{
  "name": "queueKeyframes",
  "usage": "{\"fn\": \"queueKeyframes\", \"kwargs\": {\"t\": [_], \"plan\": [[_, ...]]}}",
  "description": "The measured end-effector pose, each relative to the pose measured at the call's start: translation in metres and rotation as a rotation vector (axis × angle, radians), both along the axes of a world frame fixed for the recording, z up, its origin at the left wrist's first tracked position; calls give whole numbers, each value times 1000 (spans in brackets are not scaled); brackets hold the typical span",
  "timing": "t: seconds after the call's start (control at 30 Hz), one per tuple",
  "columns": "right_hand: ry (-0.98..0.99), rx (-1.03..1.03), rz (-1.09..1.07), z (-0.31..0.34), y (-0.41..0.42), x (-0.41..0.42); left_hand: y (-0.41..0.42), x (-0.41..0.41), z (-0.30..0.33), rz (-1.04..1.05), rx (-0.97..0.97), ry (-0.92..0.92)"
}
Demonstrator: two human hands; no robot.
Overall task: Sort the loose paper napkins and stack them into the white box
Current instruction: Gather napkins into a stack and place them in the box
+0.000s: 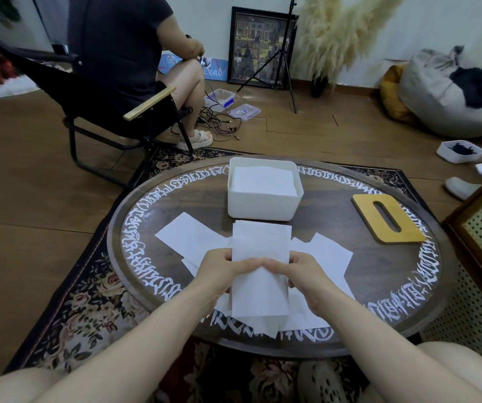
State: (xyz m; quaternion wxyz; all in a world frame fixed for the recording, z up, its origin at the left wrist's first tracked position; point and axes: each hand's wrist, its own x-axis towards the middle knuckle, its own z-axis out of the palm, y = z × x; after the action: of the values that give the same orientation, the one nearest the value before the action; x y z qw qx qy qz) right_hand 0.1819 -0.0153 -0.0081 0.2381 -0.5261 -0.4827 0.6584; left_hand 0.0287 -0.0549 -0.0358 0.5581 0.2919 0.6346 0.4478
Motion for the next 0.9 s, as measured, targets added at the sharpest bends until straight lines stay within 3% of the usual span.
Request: {"fn": "queueKeyframes", "kwargs": {"t": [0.37,0.6,0.9], "plan": [[-17,16,-42,-1,0,3,-1,-1,-1,-20,19,148],[-47,40,-16,-2,1,3,-2,-3,3,4,-54,-3],[-33,40,18,-7,1,2,-4,-1,-2,-16,-51,97]]}}
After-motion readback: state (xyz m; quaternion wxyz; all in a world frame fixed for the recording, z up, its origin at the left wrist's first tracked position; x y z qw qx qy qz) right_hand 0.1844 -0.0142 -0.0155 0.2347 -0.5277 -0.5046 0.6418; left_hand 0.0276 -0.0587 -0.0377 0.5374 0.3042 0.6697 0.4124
